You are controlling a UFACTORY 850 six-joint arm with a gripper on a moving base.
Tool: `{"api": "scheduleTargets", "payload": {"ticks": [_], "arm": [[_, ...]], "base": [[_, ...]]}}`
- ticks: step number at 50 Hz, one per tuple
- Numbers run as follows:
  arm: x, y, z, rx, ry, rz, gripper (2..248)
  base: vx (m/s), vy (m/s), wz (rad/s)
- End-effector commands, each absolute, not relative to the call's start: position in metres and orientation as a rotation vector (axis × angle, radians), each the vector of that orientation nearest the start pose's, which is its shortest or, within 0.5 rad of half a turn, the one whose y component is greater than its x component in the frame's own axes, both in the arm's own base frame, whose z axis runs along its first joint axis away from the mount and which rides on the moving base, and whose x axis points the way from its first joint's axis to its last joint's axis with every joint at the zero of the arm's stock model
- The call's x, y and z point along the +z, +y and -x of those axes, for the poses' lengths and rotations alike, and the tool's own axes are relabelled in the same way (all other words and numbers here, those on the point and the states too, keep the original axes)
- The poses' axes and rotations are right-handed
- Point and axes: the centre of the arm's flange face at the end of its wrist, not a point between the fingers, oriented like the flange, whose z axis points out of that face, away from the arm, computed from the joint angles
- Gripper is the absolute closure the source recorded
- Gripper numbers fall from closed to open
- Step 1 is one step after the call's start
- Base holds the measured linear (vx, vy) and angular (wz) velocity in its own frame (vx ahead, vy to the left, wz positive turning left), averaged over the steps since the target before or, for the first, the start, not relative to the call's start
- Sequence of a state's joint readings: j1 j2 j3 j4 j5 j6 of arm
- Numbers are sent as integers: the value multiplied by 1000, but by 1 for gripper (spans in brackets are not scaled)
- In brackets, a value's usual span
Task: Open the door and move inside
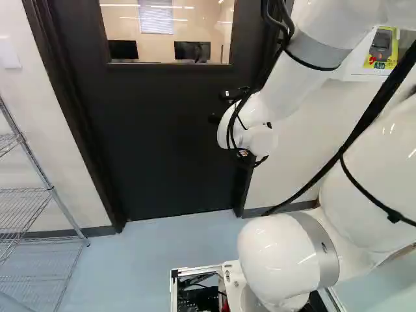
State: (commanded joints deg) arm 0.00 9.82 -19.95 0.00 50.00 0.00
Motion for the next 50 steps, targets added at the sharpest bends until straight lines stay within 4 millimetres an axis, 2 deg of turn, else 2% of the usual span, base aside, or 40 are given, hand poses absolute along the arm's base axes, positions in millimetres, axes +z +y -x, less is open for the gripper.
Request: {"api": "scheduleTargets", "payload": {"ticks": [39, 50], "arm": [[476, 0, -368, -2130, 0, 2309, 3], [487, 0, -374, -2159, 0, 2282, 3]], "base": [[0, 0, 0], [0, 0, 0]]}}
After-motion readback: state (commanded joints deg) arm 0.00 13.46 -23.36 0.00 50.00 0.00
